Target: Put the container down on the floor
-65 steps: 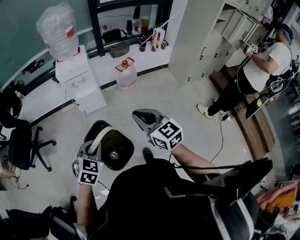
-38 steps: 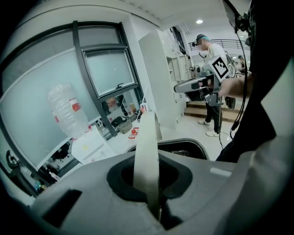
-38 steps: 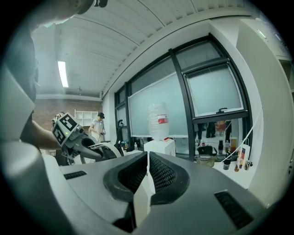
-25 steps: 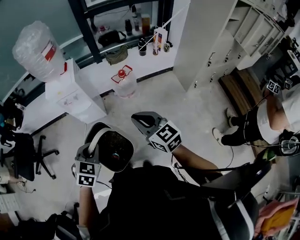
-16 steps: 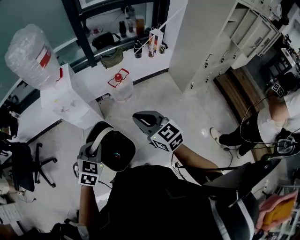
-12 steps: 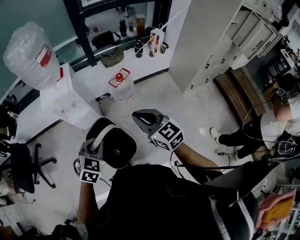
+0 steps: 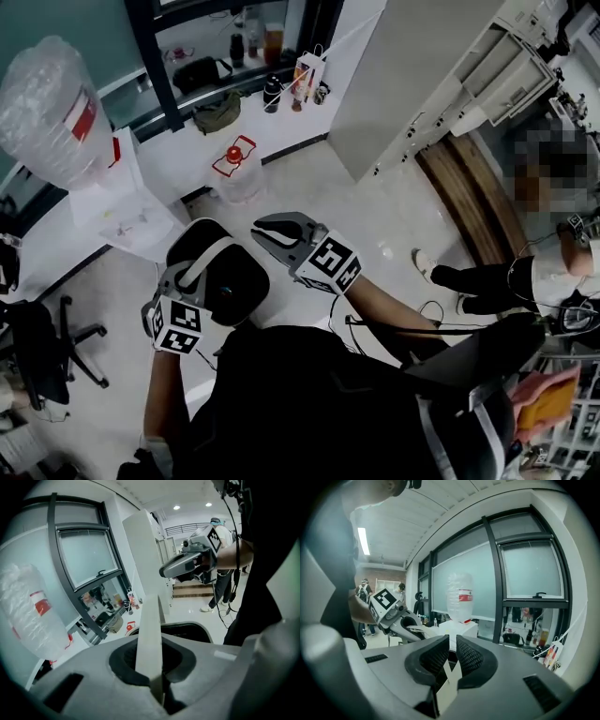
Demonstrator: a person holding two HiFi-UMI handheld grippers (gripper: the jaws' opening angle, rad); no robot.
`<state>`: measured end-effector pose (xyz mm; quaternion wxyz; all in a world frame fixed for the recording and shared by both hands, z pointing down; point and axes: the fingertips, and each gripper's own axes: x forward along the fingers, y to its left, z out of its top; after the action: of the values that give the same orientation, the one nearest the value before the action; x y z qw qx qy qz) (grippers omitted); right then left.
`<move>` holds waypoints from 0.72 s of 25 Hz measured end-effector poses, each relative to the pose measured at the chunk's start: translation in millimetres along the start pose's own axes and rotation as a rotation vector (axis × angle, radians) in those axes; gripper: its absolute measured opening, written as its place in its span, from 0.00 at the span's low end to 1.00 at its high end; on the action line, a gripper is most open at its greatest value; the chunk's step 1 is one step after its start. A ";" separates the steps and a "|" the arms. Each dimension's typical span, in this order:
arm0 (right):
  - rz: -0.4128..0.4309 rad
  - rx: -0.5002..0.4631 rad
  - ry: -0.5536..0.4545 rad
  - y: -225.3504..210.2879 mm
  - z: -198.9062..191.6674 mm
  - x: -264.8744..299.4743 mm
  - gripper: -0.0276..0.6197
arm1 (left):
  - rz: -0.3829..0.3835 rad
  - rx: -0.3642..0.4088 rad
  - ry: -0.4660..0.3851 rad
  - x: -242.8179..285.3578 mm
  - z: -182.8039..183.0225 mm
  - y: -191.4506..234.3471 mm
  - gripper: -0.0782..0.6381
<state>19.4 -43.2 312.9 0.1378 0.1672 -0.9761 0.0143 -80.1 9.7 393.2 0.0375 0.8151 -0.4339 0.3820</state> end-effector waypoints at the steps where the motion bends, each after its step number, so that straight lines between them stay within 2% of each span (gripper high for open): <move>1: 0.013 -0.008 0.006 2.5 2.4 5.4 0.06 | -0.010 0.000 -0.004 1.9 -0.3 4.5 0.13; 4: 0.064 -0.049 0.028 10.0 6.3 20.6 0.07 | -0.042 0.014 -0.015 6.8 1.3 15.3 0.13; 5: 0.088 -0.058 0.034 12.7 7.3 26.4 0.10 | -0.054 0.022 -0.018 8.7 2.3 19.2 0.13; 7: 0.138 -0.070 0.049 17.1 9.2 39.2 0.23 | -0.080 0.042 -0.026 13.5 4.3 27.5 0.13; 12: 0.202 -0.174 0.129 26.5 4.4 74.6 0.27 | -0.157 0.093 -0.043 24.8 0.0 44.1 0.13; 16: 0.218 -0.259 0.186 27.7 1.2 102.7 0.29 | -0.207 0.160 -0.054 30.1 -5.5 53.3 0.14; 18: 0.253 -0.284 0.204 31.3 3.0 113.6 0.29 | -0.227 0.193 -0.053 33.8 -7.5 57.5 0.14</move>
<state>-94.7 -50.6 341.7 0.2553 0.0198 -0.9625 -0.0893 -115.6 -46.0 405.0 -0.0094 0.8686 -0.3010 0.3935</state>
